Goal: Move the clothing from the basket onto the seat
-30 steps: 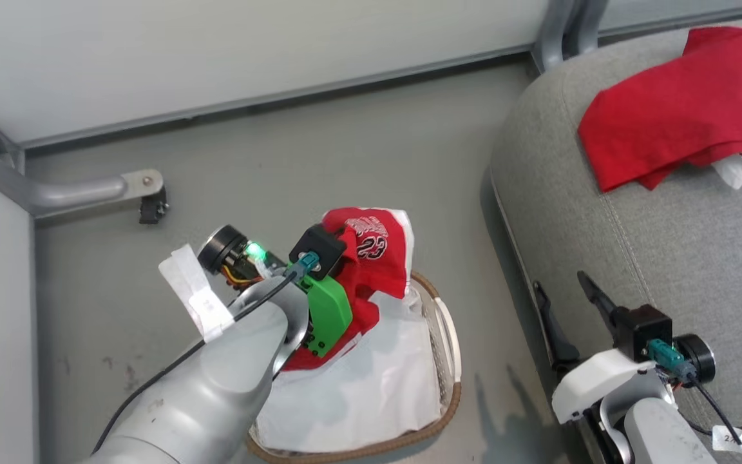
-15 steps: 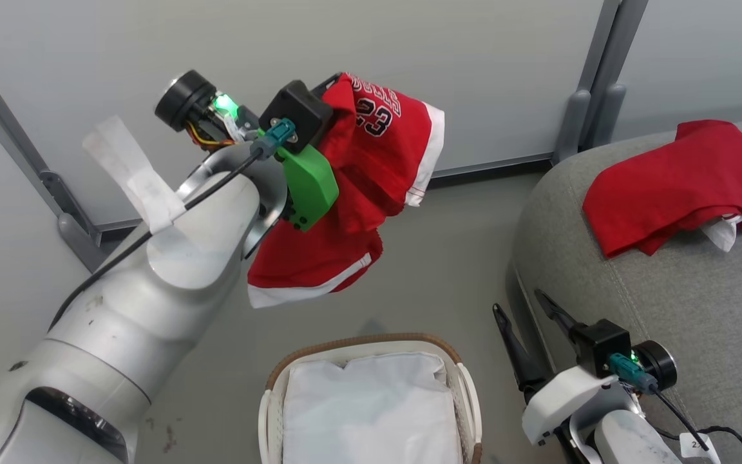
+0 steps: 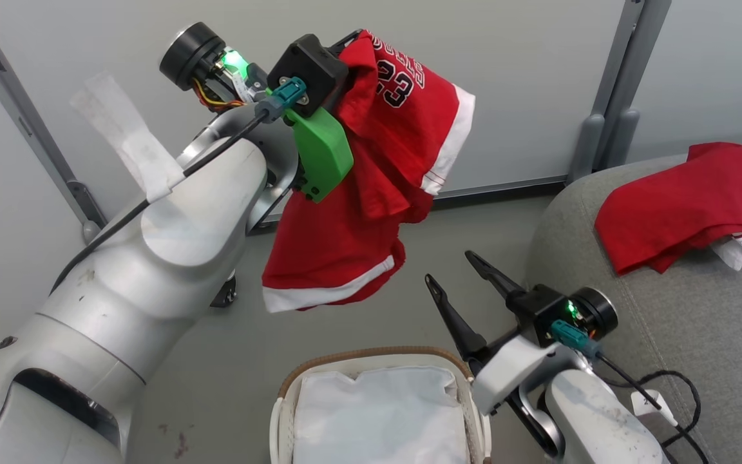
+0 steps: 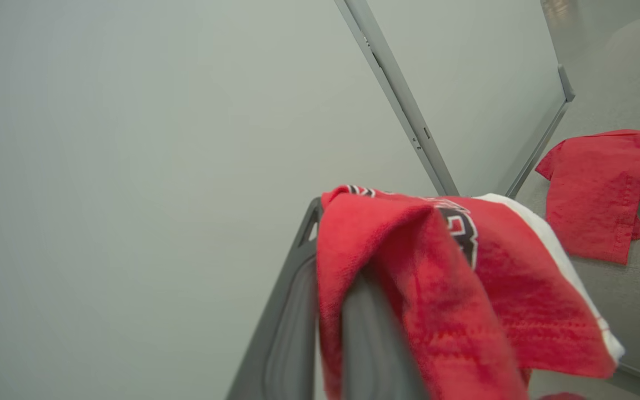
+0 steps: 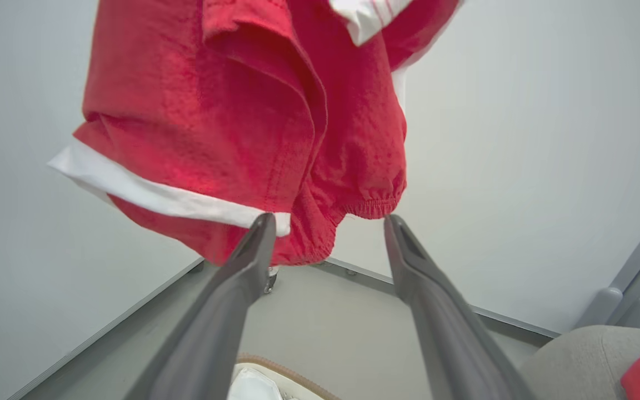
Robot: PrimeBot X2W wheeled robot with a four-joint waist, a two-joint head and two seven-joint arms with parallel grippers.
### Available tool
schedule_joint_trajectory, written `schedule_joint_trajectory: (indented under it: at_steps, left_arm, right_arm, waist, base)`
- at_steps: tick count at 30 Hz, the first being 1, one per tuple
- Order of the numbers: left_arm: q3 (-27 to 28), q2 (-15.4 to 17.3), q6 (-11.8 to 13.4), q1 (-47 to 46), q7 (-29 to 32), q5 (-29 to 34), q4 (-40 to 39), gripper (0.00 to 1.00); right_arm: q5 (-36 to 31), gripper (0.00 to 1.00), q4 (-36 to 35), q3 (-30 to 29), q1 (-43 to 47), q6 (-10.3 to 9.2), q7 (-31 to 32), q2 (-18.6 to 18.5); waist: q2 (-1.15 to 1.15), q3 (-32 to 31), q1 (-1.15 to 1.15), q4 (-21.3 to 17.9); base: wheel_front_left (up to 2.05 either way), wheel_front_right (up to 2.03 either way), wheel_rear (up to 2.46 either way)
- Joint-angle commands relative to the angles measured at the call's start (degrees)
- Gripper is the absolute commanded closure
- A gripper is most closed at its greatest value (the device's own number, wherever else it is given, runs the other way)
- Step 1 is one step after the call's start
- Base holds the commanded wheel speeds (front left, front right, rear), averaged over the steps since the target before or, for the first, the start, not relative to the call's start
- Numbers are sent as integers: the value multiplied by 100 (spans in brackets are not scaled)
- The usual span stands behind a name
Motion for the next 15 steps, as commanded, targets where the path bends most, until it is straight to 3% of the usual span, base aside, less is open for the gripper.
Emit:
schedule_joint_trajectory:
  at_steps: [1, 15]
  left_arm:
    - [-25, -1, -14, -74, 8, -30, -18, 100]
    - [-367, -322, -14, -107, 222, -282, -348, 100]
  right_arm:
    - [-20, 0, -2, 46, -133, -8, -1, -24]
    - [-101, 0, 730, 603, -1216, -8, -1, -22]
  waist:
    - [0, -24, 0, 50]
    - [0, 23, 0, 272]
  base:
    - [0, 0, 0]
    - [0, 0, 0]
